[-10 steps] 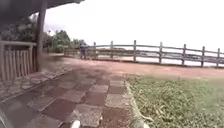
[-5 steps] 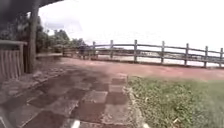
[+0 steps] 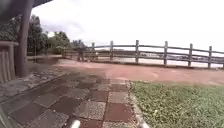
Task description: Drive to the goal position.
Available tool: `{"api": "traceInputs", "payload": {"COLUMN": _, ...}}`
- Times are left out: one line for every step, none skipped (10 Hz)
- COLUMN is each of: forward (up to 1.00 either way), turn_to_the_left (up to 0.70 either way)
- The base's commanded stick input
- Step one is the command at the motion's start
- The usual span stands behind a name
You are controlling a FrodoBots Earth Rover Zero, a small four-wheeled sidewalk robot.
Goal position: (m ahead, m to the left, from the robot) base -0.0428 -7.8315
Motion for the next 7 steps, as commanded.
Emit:
{"api": "traceInputs", "payload": {"forward": 0.00, "turn_to_the_left": 0.00}}
{"api": "traceInputs", "payload": {"forward": 0.70, "turn_to_the_left": 0.00}}
{"api": "traceInputs", "payload": {"forward": 0.70, "turn_to_the_left": 0.00}}
{"api": "traceInputs", "payload": {"forward": 0.70, "turn_to_the_left": 0.00}}
{"api": "traceInputs", "payload": {"forward": 0.70, "turn_to_the_left": 0.00}}
{"api": "traceInputs", "payload": {"forward": 0.70, "turn_to_the_left": 0.00}}
{"api": "traceInputs", "payload": {"forward": 0.70, "turn_to_the_left": 0.00}}
